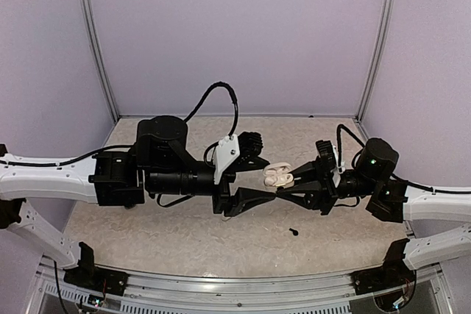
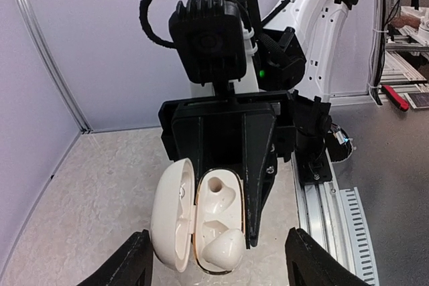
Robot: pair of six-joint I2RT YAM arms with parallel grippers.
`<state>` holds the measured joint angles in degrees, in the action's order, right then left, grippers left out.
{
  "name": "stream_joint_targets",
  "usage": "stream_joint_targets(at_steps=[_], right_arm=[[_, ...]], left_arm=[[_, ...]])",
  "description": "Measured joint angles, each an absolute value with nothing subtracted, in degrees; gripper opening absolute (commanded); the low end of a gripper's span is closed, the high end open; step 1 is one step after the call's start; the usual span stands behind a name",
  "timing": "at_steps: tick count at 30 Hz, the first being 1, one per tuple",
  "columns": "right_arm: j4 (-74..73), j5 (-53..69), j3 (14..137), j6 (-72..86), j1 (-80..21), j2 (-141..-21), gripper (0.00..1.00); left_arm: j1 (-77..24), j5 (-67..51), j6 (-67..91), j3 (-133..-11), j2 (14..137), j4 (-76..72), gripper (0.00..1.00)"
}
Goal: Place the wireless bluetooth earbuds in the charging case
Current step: Adjust the left earbud in the left side groove of the charging case.
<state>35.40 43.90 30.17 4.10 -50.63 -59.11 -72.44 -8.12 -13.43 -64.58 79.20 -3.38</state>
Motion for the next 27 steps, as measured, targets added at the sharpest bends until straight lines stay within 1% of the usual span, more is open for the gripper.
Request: stream_joint_targets(at_steps=[10, 27], right_arm=[[35.4, 43.7, 30.2, 4.1, -50.6, -59.1, 0.0], [34.7, 43.5, 30.2, 4.1, -50.6, -59.1, 0.0]], left_arm=[[-71.4, -7.2, -11.8, -63.6, 76.2, -3.9, 0.63], [-71.5, -3.0, -11.8, -64.1, 77.0, -4.0, 0.59]])
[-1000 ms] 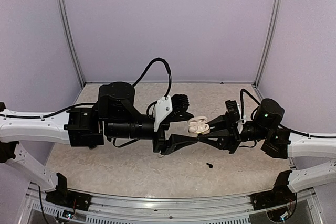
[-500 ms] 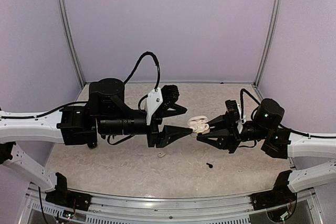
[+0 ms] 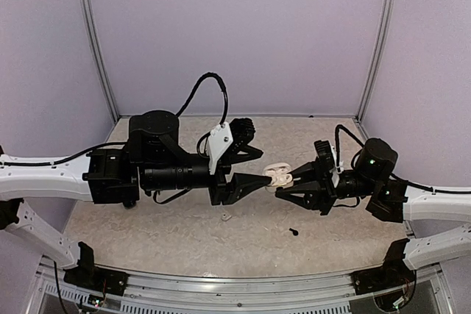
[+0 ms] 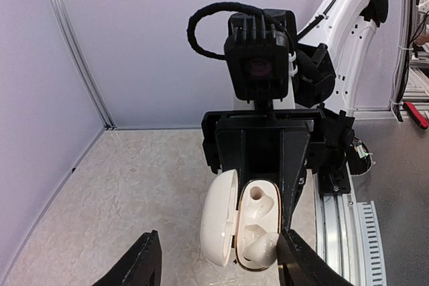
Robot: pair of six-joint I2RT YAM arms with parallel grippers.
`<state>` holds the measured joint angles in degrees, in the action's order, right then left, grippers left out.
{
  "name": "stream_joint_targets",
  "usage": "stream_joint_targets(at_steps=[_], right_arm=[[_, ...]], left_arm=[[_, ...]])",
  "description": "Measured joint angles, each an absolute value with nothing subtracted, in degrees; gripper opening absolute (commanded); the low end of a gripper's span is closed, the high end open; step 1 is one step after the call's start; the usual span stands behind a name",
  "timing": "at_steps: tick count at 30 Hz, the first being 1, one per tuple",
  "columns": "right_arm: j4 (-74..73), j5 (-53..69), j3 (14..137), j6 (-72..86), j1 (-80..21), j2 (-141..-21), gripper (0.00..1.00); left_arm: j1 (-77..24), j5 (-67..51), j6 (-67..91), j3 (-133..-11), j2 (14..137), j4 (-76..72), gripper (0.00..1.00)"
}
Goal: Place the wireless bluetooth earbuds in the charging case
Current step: Adjust the left earbud in the left side groove of the charging case.
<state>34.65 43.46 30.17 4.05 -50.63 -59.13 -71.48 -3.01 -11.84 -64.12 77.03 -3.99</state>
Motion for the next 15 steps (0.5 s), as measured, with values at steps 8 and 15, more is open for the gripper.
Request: stream_joint_targets(at_steps=[8, 15], right_arm=[[33.3, 42.7, 30.2, 4.1, -50.6, -59.1, 0.0], [33.3, 42.4, 30.2, 4.1, -50.6, -59.1, 0.0]], left_arm=[[-71.7, -2.0, -12.0, -64.6, 78.6, -4.0, 0.57], [-72.1, -0.3, -12.1, -65.2, 79.2, -4.0, 0.55]])
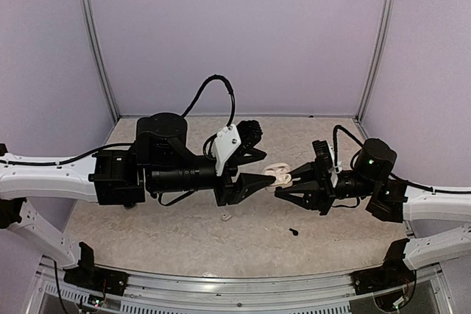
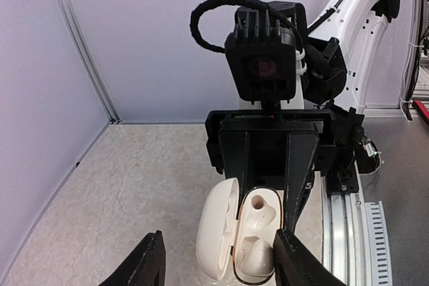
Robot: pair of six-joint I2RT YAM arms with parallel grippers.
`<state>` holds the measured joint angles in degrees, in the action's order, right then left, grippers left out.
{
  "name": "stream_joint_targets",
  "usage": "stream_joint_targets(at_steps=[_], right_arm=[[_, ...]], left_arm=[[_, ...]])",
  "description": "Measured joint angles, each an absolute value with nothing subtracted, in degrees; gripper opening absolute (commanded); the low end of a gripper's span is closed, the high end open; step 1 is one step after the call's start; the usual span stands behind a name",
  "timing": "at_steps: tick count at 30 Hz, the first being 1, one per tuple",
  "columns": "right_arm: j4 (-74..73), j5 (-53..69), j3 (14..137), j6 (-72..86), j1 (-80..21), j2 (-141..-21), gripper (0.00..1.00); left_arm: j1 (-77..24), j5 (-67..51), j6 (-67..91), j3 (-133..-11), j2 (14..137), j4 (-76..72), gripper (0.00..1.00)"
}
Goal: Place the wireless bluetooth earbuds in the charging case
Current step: Adjust the left earbud in the left side groove of the charging case.
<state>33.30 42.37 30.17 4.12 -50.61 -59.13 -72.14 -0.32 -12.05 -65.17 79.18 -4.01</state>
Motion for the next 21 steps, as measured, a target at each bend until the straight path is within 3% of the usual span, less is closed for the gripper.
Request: stream_joint_targets(at_steps=[10, 21], right_arm=[[33.1, 42.3, 30.2, 4.2, -50.6, -59.1, 0.0], [33.7, 42.1, 30.1, 4.4, -50.6, -58.6, 0.0]], left_arm=[[-72.2, 0.6, -12.3, -66.2, 80.8, -4.0, 0.56], [-71.7, -1.9, -12.1, -64.6, 79.3, -4.7, 0.66]])
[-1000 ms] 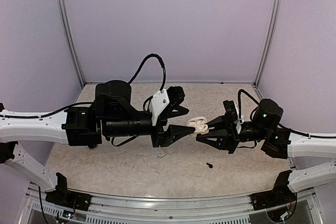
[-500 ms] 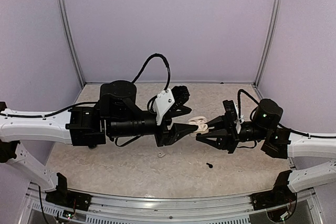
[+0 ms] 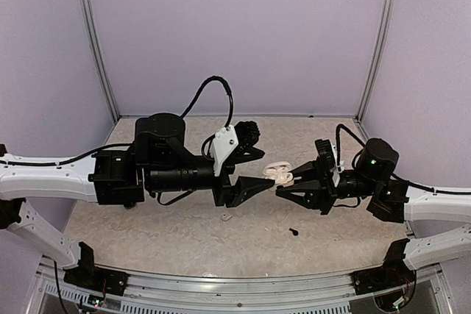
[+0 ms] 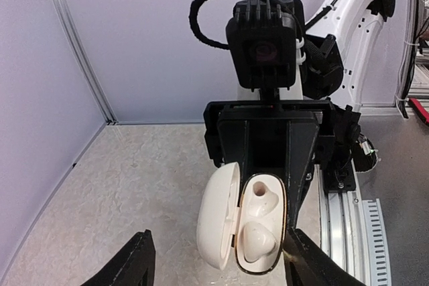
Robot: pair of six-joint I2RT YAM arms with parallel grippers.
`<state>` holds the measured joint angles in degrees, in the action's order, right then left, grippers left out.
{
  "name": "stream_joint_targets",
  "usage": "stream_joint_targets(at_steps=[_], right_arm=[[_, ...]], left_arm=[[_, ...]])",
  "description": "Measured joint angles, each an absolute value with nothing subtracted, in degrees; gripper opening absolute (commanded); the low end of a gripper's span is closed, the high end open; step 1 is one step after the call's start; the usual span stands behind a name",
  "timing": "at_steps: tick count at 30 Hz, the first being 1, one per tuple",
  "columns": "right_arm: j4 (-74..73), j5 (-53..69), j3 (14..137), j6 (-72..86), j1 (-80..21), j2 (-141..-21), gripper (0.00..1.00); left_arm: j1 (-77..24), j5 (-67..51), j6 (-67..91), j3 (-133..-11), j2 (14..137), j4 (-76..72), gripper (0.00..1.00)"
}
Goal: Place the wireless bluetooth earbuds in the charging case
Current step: Adjust the left earbud in the left side groove of the charging case, then pick up the right earbud from the center of the board.
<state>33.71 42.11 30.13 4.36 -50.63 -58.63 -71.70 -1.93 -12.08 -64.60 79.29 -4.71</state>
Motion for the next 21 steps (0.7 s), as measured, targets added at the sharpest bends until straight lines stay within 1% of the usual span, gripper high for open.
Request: stream_joint_targets(at_steps=[8, 9, 10, 13, 15, 19, 21], right_arm=[[34.1, 41.4, 30.0, 4.1, -50.6, -58.4, 0.0], [34.1, 41.3, 30.0, 4.0, -50.6, -58.3, 0.0], [34.0, 41.2, 30.0, 3.9, -50.6, -58.3, 0.0], [33.6, 40.6, 30.0, 3.8, -50.6, -57.9, 0.0], [33.3, 39.7, 29.6, 3.8, -50.6, -57.2, 0.0], [32.8, 37.3, 28.0, 4.1, -50.6, -55.2, 0.0], [32.6, 36.2, 26.8, 4.3, -50.6, -54.0, 0.0]], left_arm=[[-69.6, -3.2, -8.6, -61.5, 73.4, -6.9, 0.73], [-69.1, -3.2, -7.6, -60.6, 72.6, -7.4, 0.76], [-68.7, -3.2, -6.9, -59.9, 71.8, -7.9, 0.81], [-67.2, -2.5, -3.5, -57.1, 69.6, -9.2, 0.85], [-66.0, -1.9, -0.6, -55.4, 68.3, -9.5, 0.82], [-62.9, -1.1, 4.8, -52.7, 67.3, -9.0, 0.68], [-61.0, -0.4, 7.9, -50.6, 67.4, -8.0, 0.62]])
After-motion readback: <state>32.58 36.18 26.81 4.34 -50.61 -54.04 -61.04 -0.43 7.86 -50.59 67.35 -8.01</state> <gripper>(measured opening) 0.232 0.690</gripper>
